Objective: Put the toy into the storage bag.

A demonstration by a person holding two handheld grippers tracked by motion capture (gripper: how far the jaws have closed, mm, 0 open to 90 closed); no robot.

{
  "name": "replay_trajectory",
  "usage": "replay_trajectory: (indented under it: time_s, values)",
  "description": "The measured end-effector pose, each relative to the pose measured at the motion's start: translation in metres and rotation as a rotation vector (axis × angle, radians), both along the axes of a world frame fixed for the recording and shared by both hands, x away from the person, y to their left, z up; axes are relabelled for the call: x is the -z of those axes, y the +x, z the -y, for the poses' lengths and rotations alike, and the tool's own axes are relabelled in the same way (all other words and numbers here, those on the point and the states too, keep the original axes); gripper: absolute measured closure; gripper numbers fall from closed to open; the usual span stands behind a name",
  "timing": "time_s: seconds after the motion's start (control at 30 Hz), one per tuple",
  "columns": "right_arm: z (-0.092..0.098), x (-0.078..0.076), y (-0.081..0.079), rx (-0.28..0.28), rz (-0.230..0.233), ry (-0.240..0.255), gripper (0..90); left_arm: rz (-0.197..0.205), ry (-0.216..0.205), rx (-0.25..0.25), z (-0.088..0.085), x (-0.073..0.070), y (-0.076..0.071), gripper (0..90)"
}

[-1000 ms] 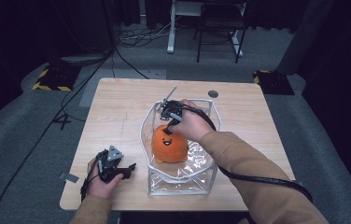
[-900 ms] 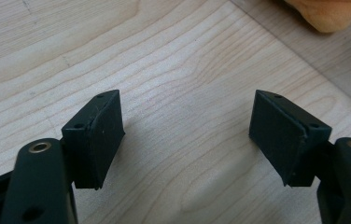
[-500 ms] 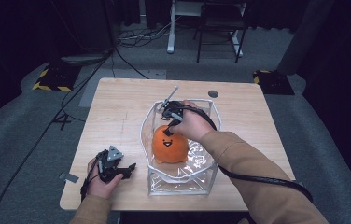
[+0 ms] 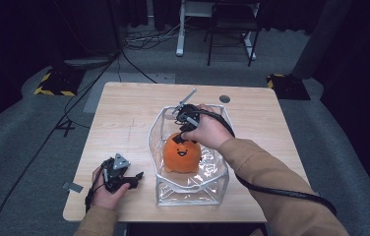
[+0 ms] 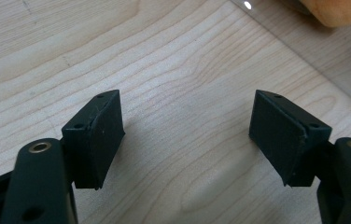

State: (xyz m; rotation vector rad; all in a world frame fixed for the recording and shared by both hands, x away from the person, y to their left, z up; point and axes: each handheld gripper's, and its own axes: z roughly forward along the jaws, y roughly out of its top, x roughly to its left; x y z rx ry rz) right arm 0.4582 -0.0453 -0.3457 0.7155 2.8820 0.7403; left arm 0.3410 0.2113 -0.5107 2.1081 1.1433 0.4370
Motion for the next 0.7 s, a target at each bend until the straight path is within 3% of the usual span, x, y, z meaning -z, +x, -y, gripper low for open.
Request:
replay_trajectory:
  time_s: [0.4,0.7]
  values:
    - [0.019,-0.030,-0.006,0.015,0.045,0.066,46.8,0.001,0.001,0.000,0.000,0.000,0.000,26.4]
    - [0.055,-0.063,-0.015,0.051,0.101,0.115,47.1,0.000,0.000,0.000,0.000,0.000,0.000,26.4]
